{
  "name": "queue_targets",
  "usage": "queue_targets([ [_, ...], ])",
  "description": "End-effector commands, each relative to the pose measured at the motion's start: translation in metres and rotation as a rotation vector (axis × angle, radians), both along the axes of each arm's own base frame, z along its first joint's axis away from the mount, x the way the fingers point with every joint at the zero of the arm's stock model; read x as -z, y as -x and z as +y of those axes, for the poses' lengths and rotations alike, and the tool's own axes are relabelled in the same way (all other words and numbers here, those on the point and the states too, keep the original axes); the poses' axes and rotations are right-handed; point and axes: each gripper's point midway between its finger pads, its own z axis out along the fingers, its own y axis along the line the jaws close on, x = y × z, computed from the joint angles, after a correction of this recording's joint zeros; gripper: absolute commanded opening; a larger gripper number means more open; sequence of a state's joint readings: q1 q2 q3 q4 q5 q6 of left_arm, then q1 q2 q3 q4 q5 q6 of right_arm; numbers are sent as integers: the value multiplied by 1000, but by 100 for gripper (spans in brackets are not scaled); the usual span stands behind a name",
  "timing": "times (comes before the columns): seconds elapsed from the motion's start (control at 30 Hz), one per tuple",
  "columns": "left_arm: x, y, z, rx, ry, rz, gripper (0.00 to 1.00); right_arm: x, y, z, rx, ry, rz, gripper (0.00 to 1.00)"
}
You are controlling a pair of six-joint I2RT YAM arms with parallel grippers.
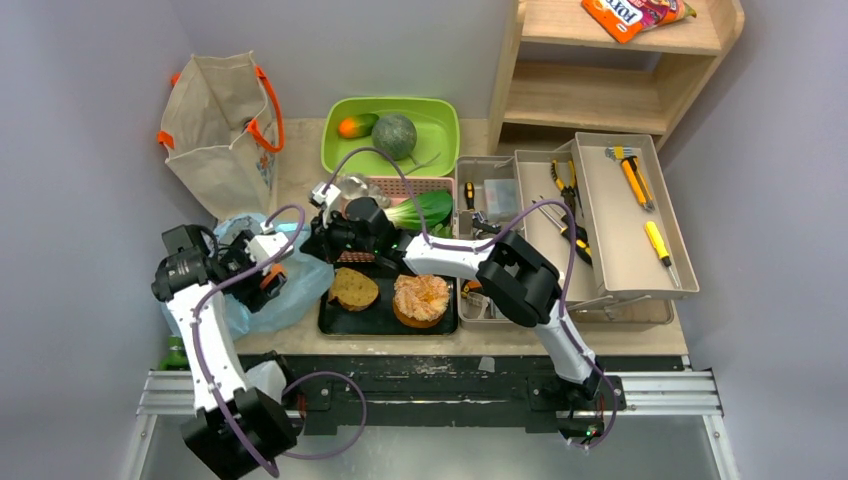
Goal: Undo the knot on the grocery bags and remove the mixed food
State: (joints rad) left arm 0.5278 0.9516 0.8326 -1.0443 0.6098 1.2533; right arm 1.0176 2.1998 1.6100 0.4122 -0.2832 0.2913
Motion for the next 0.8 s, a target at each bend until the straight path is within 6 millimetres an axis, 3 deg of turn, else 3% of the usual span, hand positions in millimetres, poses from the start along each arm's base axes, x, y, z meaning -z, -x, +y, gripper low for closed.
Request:
queue_targets([
  [0.0, -61, 36, -57, 157, 165, -37, 39, -12, -6, 5, -1, -39, -5, 0],
  [0.07, -103, 35, -75, 147, 255, -108, 39, -12, -5, 5, -6, -43, -2, 0],
  [0.13, -149, 16, -83, 53, 369, -196, 39, -13, -4, 4, -5, -51, -4, 0],
  [0.23, -204, -38, -77, -34, 386, -335, 40, -13, -1, -1, -7, -59, -16, 0],
  [0.33, -233, -98, -80, -45, 360, -373, 40, -11, 1, -7, -10, -52, -45, 0],
  [0.37, -230, -128, -79, -67, 378, -334, 40, -12, 2, -9, -13, -49, -61, 0],
  [0.5, -247, -225, -77, -143, 409, -369, 36, -7, 3, -16, -13, -27, -94, 0],
  [0.57, -243, -273, -76, -173, 419, -408, 37, -2, 4, -18, -10, -15, -89, 0],
  [0.63, -228, -319, -83, -182, 430, -401, 37, 2, 2, -20, 0, -6, -93, 0],
  [0.67, -235, -339, -88, -177, 440, -424, 37, 3, 2, -20, 2, -3, -94, 0],
  [0.77, -203, -388, -100, -169, 415, -419, 39, 3, 0, -19, 9, -2, -106, 0],
])
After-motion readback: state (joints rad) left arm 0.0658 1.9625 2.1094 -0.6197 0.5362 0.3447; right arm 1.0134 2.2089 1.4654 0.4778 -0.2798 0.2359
